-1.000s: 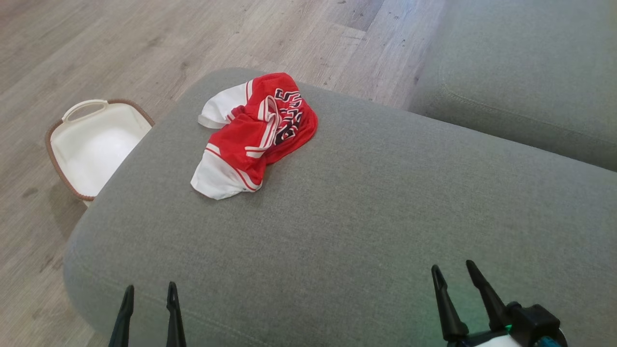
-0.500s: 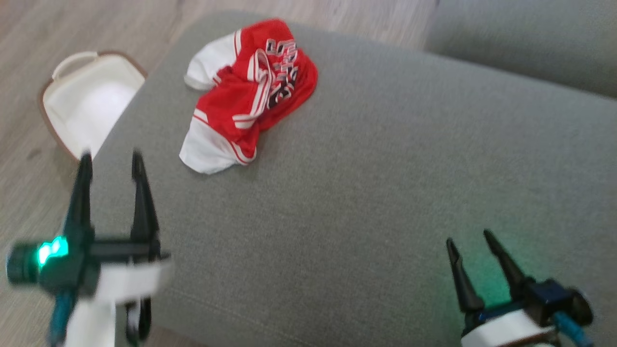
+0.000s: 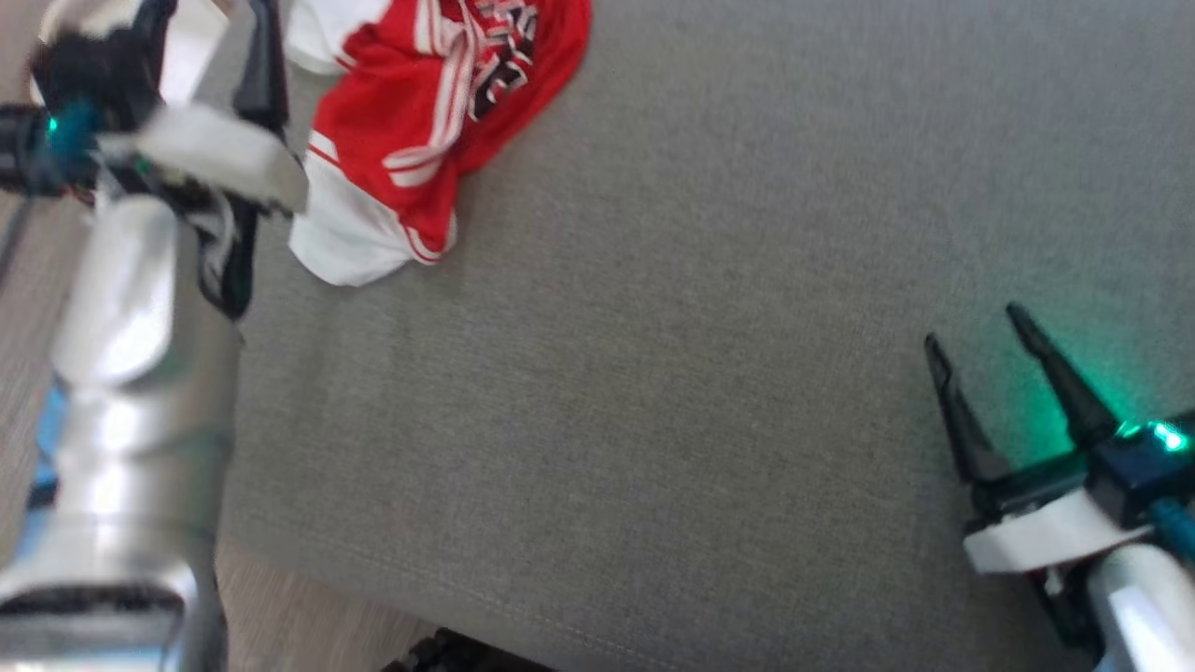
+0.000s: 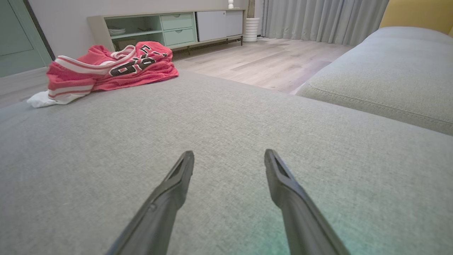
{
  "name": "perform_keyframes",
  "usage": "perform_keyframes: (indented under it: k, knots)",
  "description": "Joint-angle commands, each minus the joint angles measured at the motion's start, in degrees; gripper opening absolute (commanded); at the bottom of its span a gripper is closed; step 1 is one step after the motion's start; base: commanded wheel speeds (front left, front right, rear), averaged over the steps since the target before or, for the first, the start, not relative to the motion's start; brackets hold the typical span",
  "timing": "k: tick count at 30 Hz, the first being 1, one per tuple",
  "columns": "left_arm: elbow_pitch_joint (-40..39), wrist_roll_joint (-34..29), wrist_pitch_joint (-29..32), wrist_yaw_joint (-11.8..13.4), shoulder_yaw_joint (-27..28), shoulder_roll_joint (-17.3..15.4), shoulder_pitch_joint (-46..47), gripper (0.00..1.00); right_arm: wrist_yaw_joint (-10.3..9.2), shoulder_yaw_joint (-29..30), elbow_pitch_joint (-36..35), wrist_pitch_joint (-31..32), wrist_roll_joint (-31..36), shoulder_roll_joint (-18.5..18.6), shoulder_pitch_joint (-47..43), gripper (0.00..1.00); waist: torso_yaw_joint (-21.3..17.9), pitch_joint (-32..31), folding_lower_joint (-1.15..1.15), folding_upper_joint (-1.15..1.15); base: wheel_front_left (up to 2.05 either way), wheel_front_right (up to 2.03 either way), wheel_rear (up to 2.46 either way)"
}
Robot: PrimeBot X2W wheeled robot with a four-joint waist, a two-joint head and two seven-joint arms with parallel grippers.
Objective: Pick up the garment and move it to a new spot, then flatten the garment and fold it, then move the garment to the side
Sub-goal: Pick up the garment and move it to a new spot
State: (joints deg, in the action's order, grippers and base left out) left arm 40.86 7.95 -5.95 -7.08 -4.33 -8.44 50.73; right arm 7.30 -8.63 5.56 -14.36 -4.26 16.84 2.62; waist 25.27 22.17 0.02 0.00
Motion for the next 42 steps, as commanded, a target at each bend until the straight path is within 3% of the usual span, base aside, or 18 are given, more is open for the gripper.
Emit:
perform_keyframes:
  k: [1, 8, 15, 16, 17, 23, 31, 36, 42]
  knots:
    - [1.68, 0.9, 0.84, 0.02, 1.54, -3.17, 2.84, 1.0, 0.19, -1.29, -2.25, -0.62, 0.26, 1.32, 1.02, 1.0, -1.76, 3.65, -0.02, 0.0, 0.0, 0.0, 0.0]
    - [19.47, 4.54, 6.65, -0.34, 0.32, -2.99, 11.14, 1.0, 0.19, -1.19, -6.91, 1.76, 0.3, 4.24, 1.97, 1.0, -3.55, 9.74, -0.02, 0.0, 0.0, 0.0, 0.0]
    - [25.62, 12.64, 10.73, -0.39, -2.89, -0.43, 13.35, 1.0, 0.19, 0.08, -11.12, 3.7, 0.95, 5.16, 2.6, 1.0, -3.83, 13.88, -0.02, 0.0, 0.0, 0.0, 0.0]
    - [25.48, 13.74, 10.99, -0.39, -3.87, -0.52, 13.29, 0.66, 0.19, 0.22, -11.31, 3.79, 1.04, 5.12, 2.68, 1.0, -3.79, 14.06, -0.02, 0.0, 0.0, 0.0, 0.0]
    - [25.2, 14.64, 10.89, -0.39, -4.89, -0.81, 13.2, 0.0, 0.19, 0.38, -11.41, 3.77, 1.11, 5.01, 2.8, 1.0, -3.79, 14.12, -0.02, 0.0, 0.0, 0.0, 0.0]
    - [20.37, 21.84, 6.11, -0.4, -10.31, -3.89, 12.83, 0.0, 0.19, -0.19, -9.4, 1.98, 0.97, 2.81, 3.78, 1.0, -4.98, 10.45, -0.02, 0.0, 0.0, 0.0, 0.0]
    - [14.91, 28.87, 2.66, -0.4, -16.97, -10.17, 12.23, 0.0, 0.19, -3.13, -3.44, -0.37, -0.52, -2.24, 4.37, 1.0, -9.76, -0.19, -0.02, 0.0, 0.0, 0.0, 0.0]
    - [9.23, 32.23, 3.1, -0.4, -22.06, -14.48, 11.79, 0.0, 0.19, -3.84, -1.97, -0.6, -2.27, -6.67, 3.23, 1.0, -14.82, -8.92, -0.02, 0.0, 0.0, 0.0, 0.0]
    - [-0.38, 35.83, 5.84, -0.4, -28.62, -17.41, 10.09, 0.0, 0.19, -3.04, -3.0, -0.62, -3.62, -9.9, -1.27, 1.0, -21.72, -17.24, -0.02, 0.0, 0.0, 0.0, 0.0]
